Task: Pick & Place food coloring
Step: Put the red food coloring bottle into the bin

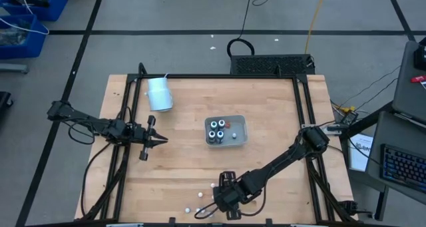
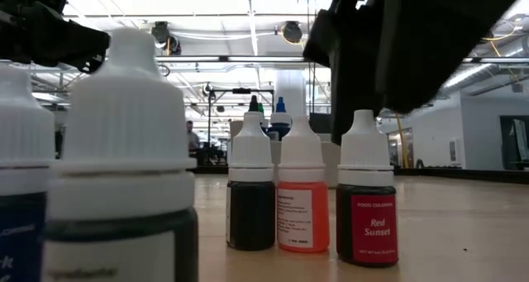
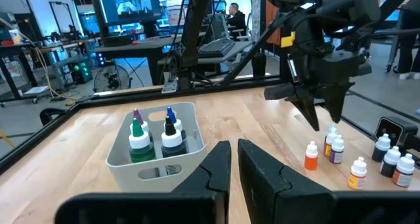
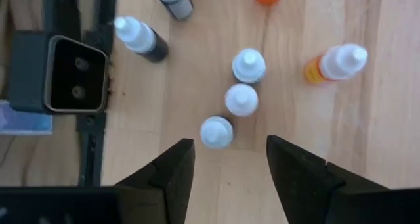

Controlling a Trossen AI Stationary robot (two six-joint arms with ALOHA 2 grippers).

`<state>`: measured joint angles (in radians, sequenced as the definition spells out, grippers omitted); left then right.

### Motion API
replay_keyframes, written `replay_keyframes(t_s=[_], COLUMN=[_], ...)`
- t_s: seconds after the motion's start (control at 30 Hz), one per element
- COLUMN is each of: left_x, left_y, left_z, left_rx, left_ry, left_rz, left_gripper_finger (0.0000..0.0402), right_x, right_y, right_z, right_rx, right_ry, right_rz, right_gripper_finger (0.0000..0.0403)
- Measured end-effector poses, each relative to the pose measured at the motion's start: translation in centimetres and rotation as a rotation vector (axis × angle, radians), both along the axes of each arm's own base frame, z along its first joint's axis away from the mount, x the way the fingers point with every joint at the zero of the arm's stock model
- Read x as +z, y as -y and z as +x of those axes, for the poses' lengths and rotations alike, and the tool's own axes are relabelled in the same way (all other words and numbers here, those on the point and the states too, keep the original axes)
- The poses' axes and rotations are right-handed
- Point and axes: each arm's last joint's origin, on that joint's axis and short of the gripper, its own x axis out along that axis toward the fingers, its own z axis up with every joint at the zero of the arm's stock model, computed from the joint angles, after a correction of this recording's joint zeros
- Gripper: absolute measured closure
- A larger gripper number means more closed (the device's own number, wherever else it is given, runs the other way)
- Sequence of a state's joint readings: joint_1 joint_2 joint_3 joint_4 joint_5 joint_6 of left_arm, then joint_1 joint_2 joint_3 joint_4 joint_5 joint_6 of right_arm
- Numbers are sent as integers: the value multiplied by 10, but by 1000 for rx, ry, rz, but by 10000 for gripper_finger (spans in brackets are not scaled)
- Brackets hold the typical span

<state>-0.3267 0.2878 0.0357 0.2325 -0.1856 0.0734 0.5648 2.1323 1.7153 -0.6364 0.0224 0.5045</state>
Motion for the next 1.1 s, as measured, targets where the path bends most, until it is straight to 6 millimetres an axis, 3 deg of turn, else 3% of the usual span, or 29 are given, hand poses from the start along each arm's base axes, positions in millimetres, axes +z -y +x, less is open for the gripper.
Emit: replay_keyframes(t_s=[1.1], left_x=[0], left_y=[0], left_z=[0], left_rx=[0], left_ry=[-2], left_rz=[11], left_gripper_finger=[366], right_x=[-15], right_y=[-7], right_z=[1], right_rx=[-6], right_ry=[27], right_rz=[-10], right_gripper_finger=[234])
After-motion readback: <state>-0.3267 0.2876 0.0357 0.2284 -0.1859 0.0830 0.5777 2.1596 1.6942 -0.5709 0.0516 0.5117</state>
